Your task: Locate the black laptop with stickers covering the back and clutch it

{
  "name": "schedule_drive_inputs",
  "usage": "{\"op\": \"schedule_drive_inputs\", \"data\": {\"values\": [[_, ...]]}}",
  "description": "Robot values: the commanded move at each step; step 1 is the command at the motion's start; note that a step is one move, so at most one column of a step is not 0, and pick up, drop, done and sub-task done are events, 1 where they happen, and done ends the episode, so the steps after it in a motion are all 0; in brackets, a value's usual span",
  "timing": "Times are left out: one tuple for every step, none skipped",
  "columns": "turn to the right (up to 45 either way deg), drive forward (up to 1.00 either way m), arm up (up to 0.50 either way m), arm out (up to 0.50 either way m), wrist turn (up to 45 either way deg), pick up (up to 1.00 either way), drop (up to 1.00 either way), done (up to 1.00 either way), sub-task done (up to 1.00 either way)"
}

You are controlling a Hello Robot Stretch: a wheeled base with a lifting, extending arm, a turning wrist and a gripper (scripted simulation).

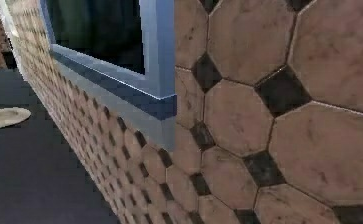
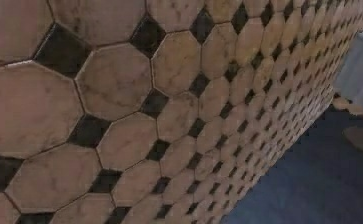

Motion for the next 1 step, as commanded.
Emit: {"op": "schedule_drive_inputs", "data": {"values": [[-45.0, 0.00, 0.00, 0.00, 0.0, 0.00, 0.00, 0.00, 0.00]]}}
